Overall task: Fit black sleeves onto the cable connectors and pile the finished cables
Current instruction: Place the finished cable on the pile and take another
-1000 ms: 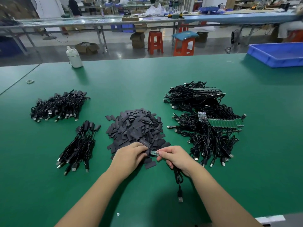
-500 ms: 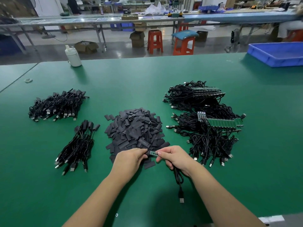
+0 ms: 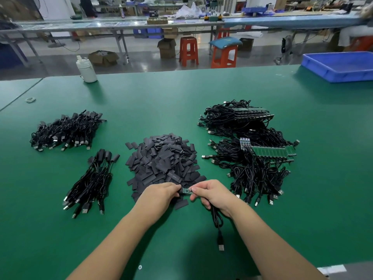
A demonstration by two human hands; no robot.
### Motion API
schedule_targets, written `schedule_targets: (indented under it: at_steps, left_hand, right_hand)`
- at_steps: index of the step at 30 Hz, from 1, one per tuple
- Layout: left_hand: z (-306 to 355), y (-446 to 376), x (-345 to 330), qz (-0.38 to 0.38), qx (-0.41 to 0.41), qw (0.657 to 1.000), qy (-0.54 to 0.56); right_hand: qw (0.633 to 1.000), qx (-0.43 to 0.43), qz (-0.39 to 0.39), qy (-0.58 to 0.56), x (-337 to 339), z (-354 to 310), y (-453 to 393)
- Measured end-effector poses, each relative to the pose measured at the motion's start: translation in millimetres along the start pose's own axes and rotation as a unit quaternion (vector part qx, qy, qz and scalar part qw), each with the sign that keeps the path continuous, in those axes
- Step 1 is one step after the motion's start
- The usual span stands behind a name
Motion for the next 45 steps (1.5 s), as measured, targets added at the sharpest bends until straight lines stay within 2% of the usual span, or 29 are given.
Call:
schedule_targets:
  at_steps: [6, 11, 18, 23, 29, 45]
  left_hand:
    - [-3.0, -1.4, -3.2, -0.039, -0.006, 0.999, -0.036]
    - [-9.2, 2.9, -9.3, -0.04, 0.026, 0.999, -0.006]
    - [-19.5, 5.5, -7.7, -0.004, 0.095, 0.995, 0.032]
    - [-21.3, 5.5, -4.9, 0.003, 0.11, 0.992, 0.067]
    - [-17.3, 4.7, -5.6, -0.026, 0.09, 0.994, 0.057]
    - [-14.9, 7.0, -1.1, -0.019, 0.056, 0.997, 0.048]
  right_hand:
    - [0.999, 0.003, 0.003, 0.033, -5.5, -1.1, -0.2]
    - [0.999, 0.001, 0.012, 0.038, -3.9, -0.2, -0.1]
    - [0.999, -0.005, 0.004, 0.035, -4.3, -1.2, 0.9]
    - [0.999, -0.016, 0.004, 0.047, -5.4, -0.3, 0.5]
    - [0.999, -0.013, 0.002, 0.051, -6.4, 0.1, -0.5]
    - [0.999, -0.03, -0.015, 0.013, -7.7, 2.8, -5.8]
Point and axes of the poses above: each hand's wrist, its own y-axis away from the middle knuckle, its own x-axis out of the back of the hand, z = x × y, the point moved 10 cm from there along -y, towards the middle knuckle, and after that the axes turned 12 degrees about -x, right-handed, at the moved point
